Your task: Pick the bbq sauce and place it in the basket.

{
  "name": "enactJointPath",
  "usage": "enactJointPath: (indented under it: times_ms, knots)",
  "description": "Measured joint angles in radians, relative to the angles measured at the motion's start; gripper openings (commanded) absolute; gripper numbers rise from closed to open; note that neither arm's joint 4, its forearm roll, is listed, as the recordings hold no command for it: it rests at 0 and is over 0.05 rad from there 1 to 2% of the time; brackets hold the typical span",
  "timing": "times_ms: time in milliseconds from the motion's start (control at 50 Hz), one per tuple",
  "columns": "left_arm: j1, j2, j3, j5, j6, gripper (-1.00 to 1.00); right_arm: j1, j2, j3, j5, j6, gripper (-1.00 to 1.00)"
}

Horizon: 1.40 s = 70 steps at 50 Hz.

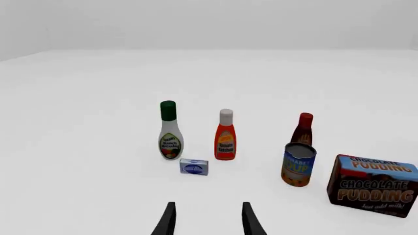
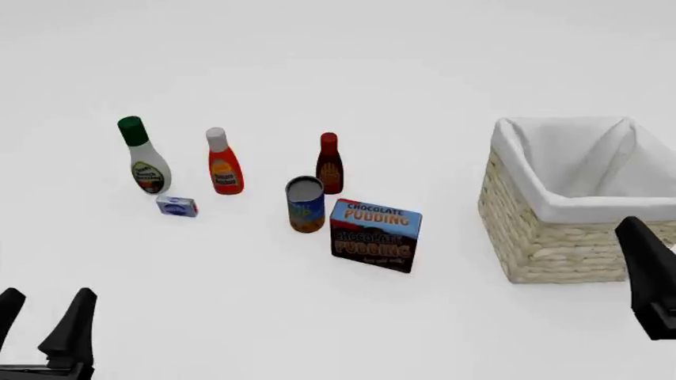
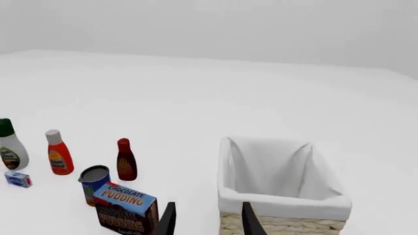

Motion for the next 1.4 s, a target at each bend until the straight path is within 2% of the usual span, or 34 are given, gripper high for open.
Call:
enactJointPath:
  times_ms: [560, 820, 1400]
  knots:
    - [0.0, 0.0, 0.0, 0.0, 0.0, 1.0, 0.091, 0.43, -0.401, 0.083, -0.066, 1.0]
    - [0.0, 0.0, 0.0, 0.0, 0.0, 1.0, 0.164, 0.638, -0.555, 0.099, -0.047, 1.0]
    - [0.0, 0.0, 0.0, 0.0, 0.0, 1.0, 0.311, 1.135, -0.94, 0.113, -0.047, 1.0]
